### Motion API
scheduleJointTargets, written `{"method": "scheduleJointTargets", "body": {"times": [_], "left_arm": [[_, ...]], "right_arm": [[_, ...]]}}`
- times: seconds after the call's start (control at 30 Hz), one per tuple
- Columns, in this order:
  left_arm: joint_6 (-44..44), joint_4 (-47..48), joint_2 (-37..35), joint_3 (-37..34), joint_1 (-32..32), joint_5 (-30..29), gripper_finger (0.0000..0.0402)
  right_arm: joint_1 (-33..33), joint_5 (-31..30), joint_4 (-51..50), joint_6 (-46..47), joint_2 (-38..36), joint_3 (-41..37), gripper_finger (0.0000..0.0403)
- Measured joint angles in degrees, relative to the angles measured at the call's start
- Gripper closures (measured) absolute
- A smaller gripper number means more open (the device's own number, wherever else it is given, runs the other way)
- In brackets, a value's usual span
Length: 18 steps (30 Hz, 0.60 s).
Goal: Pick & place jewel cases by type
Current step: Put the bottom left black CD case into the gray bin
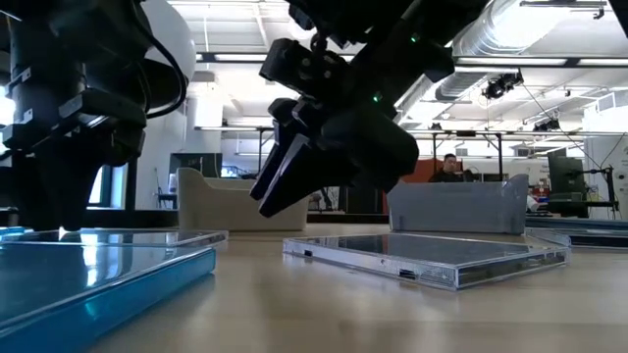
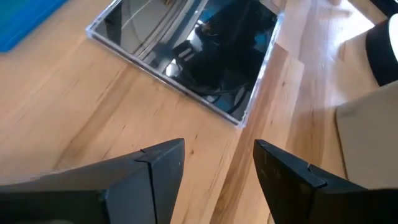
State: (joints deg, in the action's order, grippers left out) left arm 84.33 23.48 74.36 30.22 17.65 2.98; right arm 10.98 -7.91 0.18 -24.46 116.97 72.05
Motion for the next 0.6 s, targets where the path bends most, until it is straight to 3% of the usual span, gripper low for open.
{"method": "scheduleJointTargets", "body": {"times": [0.43,0.6], "left_arm": [[3.20,-3.56,0.11,-0.08,-0.02,0.96,0.0243],[3.22,-5.09,0.22,-0.11,-0.02,1.03,0.0243]], "right_arm": [[1.45,4.83,2.77,-17.55,3.03,-0.11,0.0215],[2.32,0.60,7.68,-19.48,5.60,0.07,0.0215]]}}
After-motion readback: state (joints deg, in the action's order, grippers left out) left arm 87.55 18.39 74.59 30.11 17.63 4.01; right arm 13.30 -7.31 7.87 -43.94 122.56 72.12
